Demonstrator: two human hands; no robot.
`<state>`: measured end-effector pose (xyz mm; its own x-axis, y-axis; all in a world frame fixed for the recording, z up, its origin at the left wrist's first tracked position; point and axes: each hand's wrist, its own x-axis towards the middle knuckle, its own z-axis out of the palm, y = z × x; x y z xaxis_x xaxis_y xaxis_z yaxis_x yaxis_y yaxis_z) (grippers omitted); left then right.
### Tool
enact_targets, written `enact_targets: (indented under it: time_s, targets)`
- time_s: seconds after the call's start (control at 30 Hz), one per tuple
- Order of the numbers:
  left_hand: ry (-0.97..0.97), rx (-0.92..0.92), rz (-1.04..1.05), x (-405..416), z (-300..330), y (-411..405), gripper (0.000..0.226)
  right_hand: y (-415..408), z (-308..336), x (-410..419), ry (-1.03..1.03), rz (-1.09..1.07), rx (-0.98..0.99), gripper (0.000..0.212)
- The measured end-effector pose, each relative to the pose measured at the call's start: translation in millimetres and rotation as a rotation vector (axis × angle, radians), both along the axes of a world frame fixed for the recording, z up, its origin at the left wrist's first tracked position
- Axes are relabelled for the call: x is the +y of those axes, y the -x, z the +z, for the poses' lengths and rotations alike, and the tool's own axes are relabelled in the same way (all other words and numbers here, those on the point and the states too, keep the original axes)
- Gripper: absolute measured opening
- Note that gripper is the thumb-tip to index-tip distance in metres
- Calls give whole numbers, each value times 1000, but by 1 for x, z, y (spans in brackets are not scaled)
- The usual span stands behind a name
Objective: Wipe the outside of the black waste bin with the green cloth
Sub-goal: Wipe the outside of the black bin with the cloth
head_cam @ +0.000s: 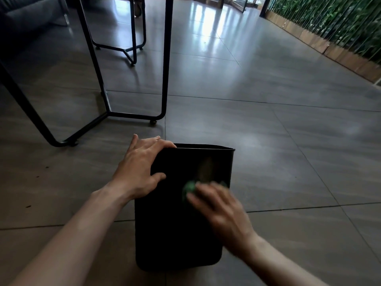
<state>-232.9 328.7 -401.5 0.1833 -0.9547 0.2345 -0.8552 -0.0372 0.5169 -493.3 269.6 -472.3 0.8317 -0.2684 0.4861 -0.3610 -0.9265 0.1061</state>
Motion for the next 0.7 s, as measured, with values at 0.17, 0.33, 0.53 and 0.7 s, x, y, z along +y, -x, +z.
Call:
enact_targets:
  time_s: [0.17, 0.33, 0.53, 0.7]
  targets:
    - [4, -4, -9, 1, 1, 1, 75, -25, 39, -26, -117, -216, -196, 56]
    - [-2, -6, -3, -1, 1, 1, 75, 4, -28, 36, 78, 40, 26, 40]
    - [-7, 7, 13, 2, -1, 1, 75, 7, -8, 19, -43, 0, -11, 43]
    - [-10, 14, 8, 2, 1, 1, 75, -32, 45, -30, -211, -334, -306, 68]
